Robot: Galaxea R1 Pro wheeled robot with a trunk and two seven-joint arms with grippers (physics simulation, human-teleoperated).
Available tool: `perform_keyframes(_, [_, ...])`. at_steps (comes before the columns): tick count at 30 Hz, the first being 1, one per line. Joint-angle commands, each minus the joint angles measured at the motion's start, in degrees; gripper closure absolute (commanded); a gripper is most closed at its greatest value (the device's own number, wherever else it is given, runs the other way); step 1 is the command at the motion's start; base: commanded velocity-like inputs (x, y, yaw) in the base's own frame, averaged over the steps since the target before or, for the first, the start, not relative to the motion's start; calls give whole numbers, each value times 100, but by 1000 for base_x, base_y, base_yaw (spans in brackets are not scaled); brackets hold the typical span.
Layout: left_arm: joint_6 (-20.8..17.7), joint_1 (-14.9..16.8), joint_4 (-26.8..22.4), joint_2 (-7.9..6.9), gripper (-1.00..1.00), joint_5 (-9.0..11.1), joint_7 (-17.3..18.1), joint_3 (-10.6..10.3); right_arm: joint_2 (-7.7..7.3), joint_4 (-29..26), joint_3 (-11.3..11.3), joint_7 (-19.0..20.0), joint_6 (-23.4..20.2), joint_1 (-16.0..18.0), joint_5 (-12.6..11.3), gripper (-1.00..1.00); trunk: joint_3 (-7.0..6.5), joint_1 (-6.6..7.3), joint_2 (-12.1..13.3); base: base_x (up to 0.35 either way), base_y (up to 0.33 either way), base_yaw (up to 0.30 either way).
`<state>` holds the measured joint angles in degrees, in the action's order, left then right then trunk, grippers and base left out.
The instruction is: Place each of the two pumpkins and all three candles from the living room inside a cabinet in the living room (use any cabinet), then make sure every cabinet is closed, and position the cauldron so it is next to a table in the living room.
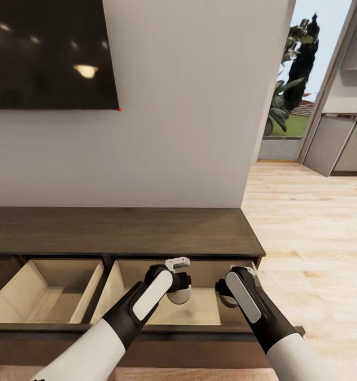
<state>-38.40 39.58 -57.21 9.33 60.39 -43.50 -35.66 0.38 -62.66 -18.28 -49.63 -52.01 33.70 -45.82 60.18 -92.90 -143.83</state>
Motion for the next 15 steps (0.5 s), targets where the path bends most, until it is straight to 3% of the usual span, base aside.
perform_keyframes(1, [2,6,-8,-1,100,43,-70,-11,-2,-6,-9,-64,-6,5,-52,100,28,-1,-5,0,0,0])
perform_keyframes(8, [312,6,30,-1,100,43,-64,-11,-2,-1,-9,-64,-2,5,-52,100,183,-19,-14,0,0,0])
perform_keyframes(15, [375,6,56,-10,100,33,-62,-11,-2,-9,-17,-64,-2,5,-50,100,339,-37,-23,0,0,0])
